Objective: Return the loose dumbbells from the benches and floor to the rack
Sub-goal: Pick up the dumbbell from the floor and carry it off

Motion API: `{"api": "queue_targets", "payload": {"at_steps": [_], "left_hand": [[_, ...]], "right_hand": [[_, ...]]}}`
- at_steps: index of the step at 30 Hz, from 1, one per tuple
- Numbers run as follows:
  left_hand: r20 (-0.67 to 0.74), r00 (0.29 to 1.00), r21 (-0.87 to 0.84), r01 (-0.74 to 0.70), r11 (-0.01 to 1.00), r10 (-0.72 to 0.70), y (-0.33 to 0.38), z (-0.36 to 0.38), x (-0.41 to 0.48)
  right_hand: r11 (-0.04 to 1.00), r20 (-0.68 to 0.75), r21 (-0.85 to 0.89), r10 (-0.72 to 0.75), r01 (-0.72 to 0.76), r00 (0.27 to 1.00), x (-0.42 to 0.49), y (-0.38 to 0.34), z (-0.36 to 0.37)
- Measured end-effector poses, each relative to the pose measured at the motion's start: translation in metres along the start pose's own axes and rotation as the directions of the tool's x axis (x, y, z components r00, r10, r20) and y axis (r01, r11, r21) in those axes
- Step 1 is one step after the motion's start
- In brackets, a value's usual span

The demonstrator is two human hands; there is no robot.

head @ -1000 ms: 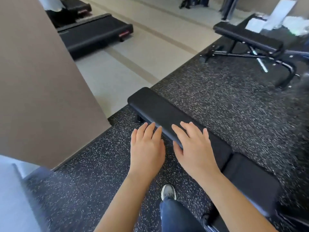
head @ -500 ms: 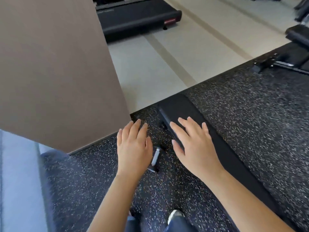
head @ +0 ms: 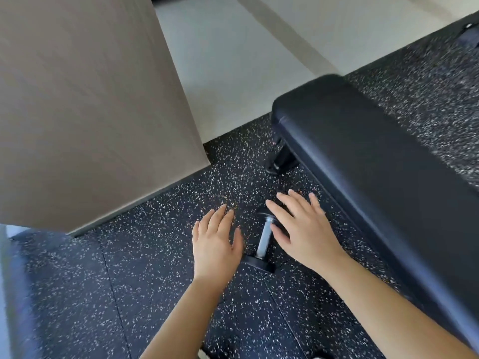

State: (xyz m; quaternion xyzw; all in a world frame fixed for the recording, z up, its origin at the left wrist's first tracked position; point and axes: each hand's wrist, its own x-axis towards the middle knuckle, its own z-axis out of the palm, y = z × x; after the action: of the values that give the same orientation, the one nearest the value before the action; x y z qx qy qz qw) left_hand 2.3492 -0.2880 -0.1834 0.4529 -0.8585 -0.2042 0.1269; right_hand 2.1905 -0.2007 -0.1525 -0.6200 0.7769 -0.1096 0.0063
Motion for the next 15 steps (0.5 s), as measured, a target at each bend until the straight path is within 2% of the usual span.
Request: {"api": "queue_targets", "payload": {"at_steps": [5,11,13,15], "left_hand": [[0.078,0.996,0.023,-0.048,0.999,0.046,-0.053,0.11,0.001],[0.271,0.939,0.107,-0.247,0.963,0.211,-0.109,0.221,-0.003],[0.289,0.915,0.11,-0.323,0.94,0.28,-0.124,0.241,-0.003],[0.242,0.91,0.097,-0.367,0.925,0.335,-0.135,0.256,-0.002]], "right_hand": [[1.0,0.054,-0.021,0.005,-0.004,0.999,-0.011,0.028,0.11],[0.977,0.104,-0.052,-0.201,0.207,0.974,-0.016,0.067,0.223],[0.979,0.118,-0.015,-0.202,0.205,0.972,-0.018,0.079,0.25],[0.971,0.126,-0.022,-0.235,0.239,0.964,-0.021,0.086,0.274]]}}
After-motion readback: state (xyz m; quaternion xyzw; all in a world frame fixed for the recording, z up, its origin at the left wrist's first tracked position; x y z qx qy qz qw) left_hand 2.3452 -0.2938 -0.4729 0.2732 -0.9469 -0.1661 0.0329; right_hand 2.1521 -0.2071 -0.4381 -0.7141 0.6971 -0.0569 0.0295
